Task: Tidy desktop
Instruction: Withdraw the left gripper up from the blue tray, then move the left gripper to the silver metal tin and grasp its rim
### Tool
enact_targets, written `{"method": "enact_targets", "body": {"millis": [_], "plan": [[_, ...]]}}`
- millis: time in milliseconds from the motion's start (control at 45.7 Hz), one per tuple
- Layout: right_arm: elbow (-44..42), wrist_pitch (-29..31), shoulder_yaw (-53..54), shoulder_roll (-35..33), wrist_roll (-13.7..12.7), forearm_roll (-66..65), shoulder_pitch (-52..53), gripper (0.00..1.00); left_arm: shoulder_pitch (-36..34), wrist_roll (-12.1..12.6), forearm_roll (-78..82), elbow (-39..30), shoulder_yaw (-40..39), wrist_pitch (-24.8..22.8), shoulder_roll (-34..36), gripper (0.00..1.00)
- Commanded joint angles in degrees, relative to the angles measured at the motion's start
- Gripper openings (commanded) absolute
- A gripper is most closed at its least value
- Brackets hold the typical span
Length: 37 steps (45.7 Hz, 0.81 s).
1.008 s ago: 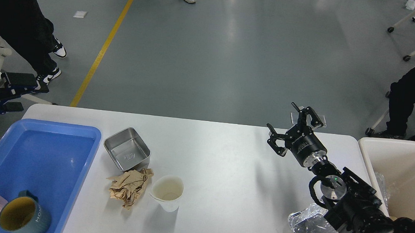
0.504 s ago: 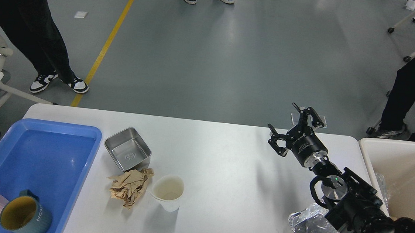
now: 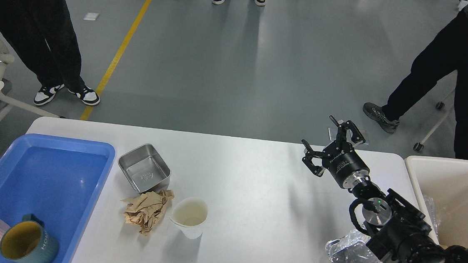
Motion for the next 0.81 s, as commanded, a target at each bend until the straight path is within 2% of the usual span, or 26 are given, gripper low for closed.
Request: {"method": "enact_targets", "body": {"millis": [0,66,131,175,263,307,372,438,548,635,789], "plan": [[0.0,0.0,0.0,0.0,-0.1,0.0,0.0,1.0,0.0,0.2,0.0,0.4,0.0,0.6,-0.5,0.93],[0.0,0.0,0.0,0.0,0.0,-0.1,0.0,1.0,0.1,1.1,0.0,1.4,0.1,2.6,-1.2,0.93],[0.0,0.0,0.0,0.0,0.0,-0.1,0.0,1.0,0.4,3.3,0.2,2.3,0.2,7.9,-4.2,0.93],[0.1,0.0,0.0,0.2,0.0,0.0,0.0,1.0,0.8,6.7,0.2,2.7,0.2,12.9,-7.2,0.93],[1.1,0.0,0.0,0.0,0.0,-0.1,0.0,1.0,1.0,16.4,0.0,4.4,0.6,21.4,-15.8,0.93],[1.5,-0.1,0.0,0.0,-0.1,-0.1,0.0,1.0,1.0,20.3,0.1,5.9,1.2,24.8,-21.3,0.93],[2.0,-0.1,0.0,0.0,-0.1,-0.1,0.0,1.0,0.7,24.6,0.6,8.2,1.2,28.3,-29.1,0.93],[2.3,-0.2,0.0,0.0,-0.1,-0.1,-0.1,1.0,1.0,27.2,1.5,10.5,1.4,31.3,-35.2,0.93],[2.4,-0.1,0.0,0.0,-0.1,-0.1,-0.1,1.0,0.9,28.0,7.5,17.4,2.3,36.0,-45.1,0.93],[2.4,-0.1,0.0,-0.1,-0.1,-0.1,-0.2,1.0,-0.2,28.1,10.9,22.4,3.0,36.8,-53.3,0.93],[2.4,-0.1,0.0,-0.1,-0.1,-0.3,-0.3,1.0,0.0,28.7,11.8,23.5,3.0,38.9,-57.4,0.93]]}}
